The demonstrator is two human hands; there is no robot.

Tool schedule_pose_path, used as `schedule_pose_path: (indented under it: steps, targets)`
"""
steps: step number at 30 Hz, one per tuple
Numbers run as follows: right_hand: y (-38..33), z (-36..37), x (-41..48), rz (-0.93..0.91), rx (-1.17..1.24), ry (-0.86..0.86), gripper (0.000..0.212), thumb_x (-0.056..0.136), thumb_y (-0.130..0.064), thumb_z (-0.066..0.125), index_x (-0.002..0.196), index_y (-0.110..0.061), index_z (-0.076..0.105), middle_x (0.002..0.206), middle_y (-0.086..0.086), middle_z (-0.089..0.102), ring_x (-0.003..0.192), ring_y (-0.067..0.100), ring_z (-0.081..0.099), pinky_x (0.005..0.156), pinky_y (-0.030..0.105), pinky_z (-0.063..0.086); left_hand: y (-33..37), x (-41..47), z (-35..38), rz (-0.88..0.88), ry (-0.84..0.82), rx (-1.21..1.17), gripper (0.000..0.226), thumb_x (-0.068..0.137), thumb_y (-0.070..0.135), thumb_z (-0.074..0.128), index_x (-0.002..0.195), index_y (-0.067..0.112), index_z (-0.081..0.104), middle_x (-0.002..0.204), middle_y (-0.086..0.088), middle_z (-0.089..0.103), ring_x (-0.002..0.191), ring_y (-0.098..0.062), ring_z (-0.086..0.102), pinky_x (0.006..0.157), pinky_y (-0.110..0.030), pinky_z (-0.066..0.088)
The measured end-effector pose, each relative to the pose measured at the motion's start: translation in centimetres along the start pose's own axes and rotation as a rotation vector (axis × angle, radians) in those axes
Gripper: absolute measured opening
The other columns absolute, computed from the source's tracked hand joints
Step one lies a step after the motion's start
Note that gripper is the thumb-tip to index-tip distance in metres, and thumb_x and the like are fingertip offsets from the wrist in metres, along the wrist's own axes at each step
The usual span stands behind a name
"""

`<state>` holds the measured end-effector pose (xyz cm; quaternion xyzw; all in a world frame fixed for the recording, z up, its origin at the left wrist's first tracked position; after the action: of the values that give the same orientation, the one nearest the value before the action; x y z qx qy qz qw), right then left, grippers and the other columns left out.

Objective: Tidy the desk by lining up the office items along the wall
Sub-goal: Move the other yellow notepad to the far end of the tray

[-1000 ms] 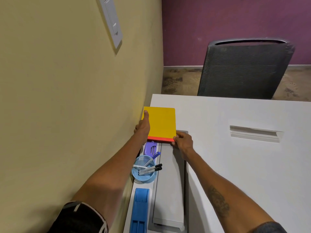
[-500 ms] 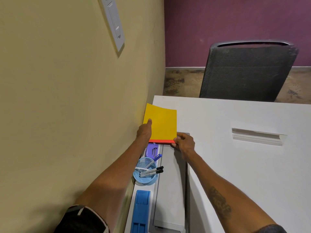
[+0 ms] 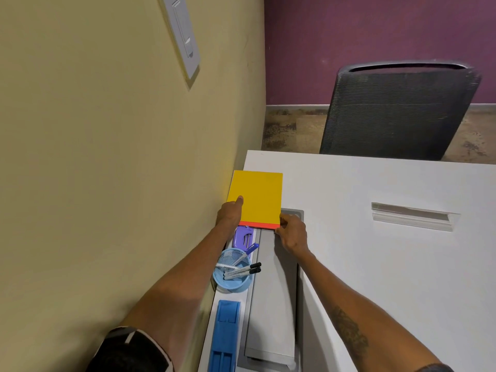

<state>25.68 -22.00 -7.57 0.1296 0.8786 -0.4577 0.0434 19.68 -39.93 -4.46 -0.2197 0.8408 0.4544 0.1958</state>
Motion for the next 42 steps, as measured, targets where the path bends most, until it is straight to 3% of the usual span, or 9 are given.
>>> schedule_pose_path:
  steps: [6, 8, 11, 13, 16, 22, 28, 34, 42]
  targets:
    - [-1.3, -1.3, -1.7, -0.041, -0.064, -0.051, 0.010, 0.083, 0.006, 0.051, 0.077, 0.007, 0.058, 0.076, 0.019, 0.062, 0.073, 0.029, 0.056, 0.060, 0.035, 0.042, 0.1, -1.2, -0.3, 0.053, -0.010, 0.079, 0.040, 0.101, 0.038, 0.043, 0.065, 0.020, 0.044, 0.084, -0.007, 0.053, 0.092, -0.024, 0.045, 0.083, -0.031, 0.034]
    - [-1.8, -1.9, -2.4, -0.039, -0.071, -0.063, 0.012, 0.087, 0.002, 0.050, 0.085, 0.005, 0.062, 0.083, 0.018, 0.065, 0.079, 0.031, 0.059, 0.061, 0.035, 0.045, 0.6, -2.0, -0.2, 0.064, -0.053, 0.136, 0.036, 0.101, 0.036, 0.043, 0.087, 0.009, 0.062, 0.105, -0.016, 0.063, 0.101, -0.029, 0.052, 0.089, -0.034, 0.038]
    - [-2.9, -3.0, -3.6, -0.032, -0.090, -0.103, 0.014, 0.092, -0.006, 0.050, 0.090, -0.002, 0.063, 0.084, 0.008, 0.062, 0.077, 0.023, 0.056, 0.055, 0.022, 0.036, 1.7, -3.8, -0.5, 0.102, -0.075, 0.181, 0.043, 0.102, 0.033, 0.042, 0.119, -0.002, 0.061, 0.134, -0.022, 0.055, 0.122, -0.035, 0.052, 0.103, -0.040, 0.039]
    - [-3.5, -3.6, -4.5, -0.046, -0.105, -0.122, 0.016, 0.094, -0.012, 0.050, 0.098, -0.006, 0.064, 0.096, 0.009, 0.067, 0.086, 0.024, 0.060, 0.062, 0.026, 0.042, 2.2, -4.8, -0.8, 0.112, -0.078, 0.188, 0.042, 0.103, 0.033, 0.040, 0.114, -0.002, 0.061, 0.133, -0.022, 0.056, 0.121, -0.036, 0.053, 0.104, -0.041, 0.041]
    - [-3.9, -4.6, -5.8, -0.050, -0.136, -0.149, 0.036, 0.092, -0.023, 0.046, 0.123, -0.010, 0.060, 0.123, 0.011, 0.064, 0.111, 0.029, 0.060, 0.085, 0.034, 0.046, 2.8, -6.4, -1.4, 0.122, -0.061, 0.135, 0.043, 0.100, 0.035, 0.045, 0.126, 0.005, 0.061, 0.133, -0.016, 0.059, 0.123, -0.034, 0.055, 0.105, -0.039, 0.045]
    - [-6.1, -8.3, -9.0, -0.055, -0.204, -0.116, 0.037, 0.096, -0.010, 0.050, 0.132, -0.004, 0.051, 0.138, 0.016, 0.052, 0.125, 0.031, 0.050, 0.098, 0.035, 0.041, 3.2, -10.4, -1.8, 0.174, -0.031, 0.203, 0.043, 0.098, 0.037, 0.046, 0.130, 0.013, 0.061, 0.137, -0.011, 0.058, 0.126, -0.031, 0.054, 0.107, -0.039, 0.043]
    - [-6.9, -11.8, -12.7, -0.089, -0.260, -0.131, 0.049, 0.099, -0.019, 0.047, 0.145, -0.006, 0.038, 0.153, 0.012, 0.037, 0.140, 0.027, 0.035, 0.112, 0.035, 0.030, 3.7, -15.4, -1.3, 0.251, -0.037, 0.310, 0.048, 0.098, 0.043, 0.044, 0.137, 0.016, 0.055, 0.150, -0.005, 0.045, 0.137, -0.029, 0.041, 0.115, -0.043, 0.031]
    - [-7.6, -16.4, -16.7, -0.111, -0.293, -0.100, 0.051, 0.099, -0.020, 0.049, 0.147, -0.007, 0.036, 0.154, 0.012, 0.036, 0.142, 0.028, 0.034, 0.114, 0.035, 0.028, 4.5, -21.4, -0.2, 0.326, -0.014, 0.296, 0.049, 0.098, 0.037, 0.047, 0.141, 0.013, 0.048, 0.152, -0.008, 0.041, 0.142, -0.030, 0.034, 0.118, -0.046, 0.025]
    - [-7.6, -21.9, -21.9, -0.138, -0.312, -0.083, 0.053, 0.099, -0.025, 0.049, 0.148, -0.009, 0.035, 0.155, 0.010, 0.033, 0.143, 0.028, 0.030, 0.116, 0.037, 0.026, 5.0, -29.4, 1.7, 0.385, 0.000, 0.360, 0.048, 0.097, 0.033, 0.053, 0.140, 0.011, 0.051, 0.150, -0.009, 0.044, 0.141, -0.030, 0.037, 0.116, -0.040, 0.031]
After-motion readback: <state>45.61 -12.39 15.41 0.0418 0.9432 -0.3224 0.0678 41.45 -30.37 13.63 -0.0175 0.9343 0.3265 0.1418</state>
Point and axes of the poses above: each hand's wrist, its own x-axis towards the middle knuckle, its own z-axis out of the palm, y = z × x, the point moved 4 cm from there along x, towards the middle knuckle
